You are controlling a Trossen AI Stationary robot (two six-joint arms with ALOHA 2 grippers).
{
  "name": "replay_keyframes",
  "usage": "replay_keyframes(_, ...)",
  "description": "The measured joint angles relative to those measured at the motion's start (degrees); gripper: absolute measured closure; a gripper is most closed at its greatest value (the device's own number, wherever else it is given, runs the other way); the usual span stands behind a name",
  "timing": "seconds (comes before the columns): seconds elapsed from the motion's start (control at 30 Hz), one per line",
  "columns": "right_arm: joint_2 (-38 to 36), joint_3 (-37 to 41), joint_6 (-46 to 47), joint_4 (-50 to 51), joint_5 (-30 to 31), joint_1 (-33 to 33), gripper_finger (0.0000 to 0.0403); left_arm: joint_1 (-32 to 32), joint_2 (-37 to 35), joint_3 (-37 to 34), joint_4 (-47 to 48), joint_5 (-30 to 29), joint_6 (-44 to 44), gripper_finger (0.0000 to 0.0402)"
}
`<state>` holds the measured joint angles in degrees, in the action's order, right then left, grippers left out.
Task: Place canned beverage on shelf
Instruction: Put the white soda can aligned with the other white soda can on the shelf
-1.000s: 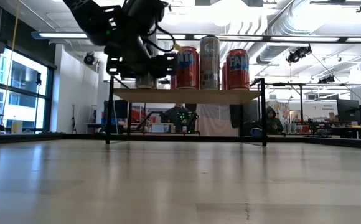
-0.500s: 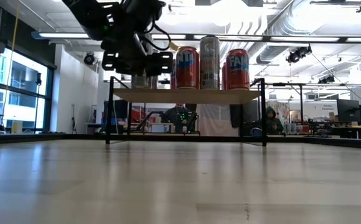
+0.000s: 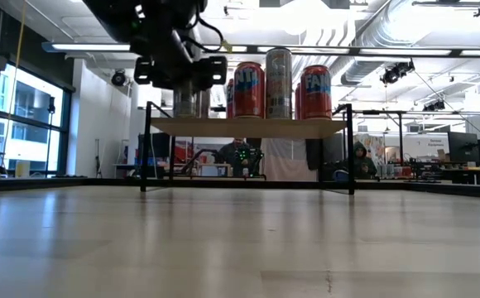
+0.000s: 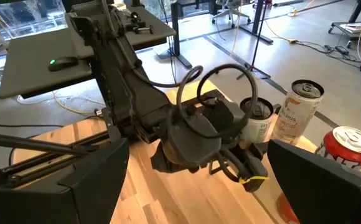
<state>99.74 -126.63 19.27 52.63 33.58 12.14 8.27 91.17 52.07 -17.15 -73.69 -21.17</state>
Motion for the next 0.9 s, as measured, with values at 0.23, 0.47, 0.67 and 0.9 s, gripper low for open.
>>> replay_keyframes(0.23, 0.0, 0.0, 0.0, -0.31, 0.0, 0.0, 0.0034, 0.02, -2.75, 0.0, -0.3, 2.6, 0.28, 0.0135)
replay_keyframes(0.47, 0.0, 0.0, 0.0, -0.62, 0.0, 0.0, 0.0034, 0.02, -4.5, 0.0, -1.05, 3.04, 0.59, 0.0135)
replay_keyframes(0.67, 0.0, 0.0, 0.03, -0.64, 0.0, 0.0, 0.0034, 0.78, -4.69, 0.0, -7.22, 4.81, 5.14, 0.0135)
replay_keyframes(0.9, 0.0, 0.0, 0.22, -0.65, 0.0, 0.29, 0.0034, 1.74, -4.68, 1.16, -10.63, 5.54, 11.35, 0.0135)
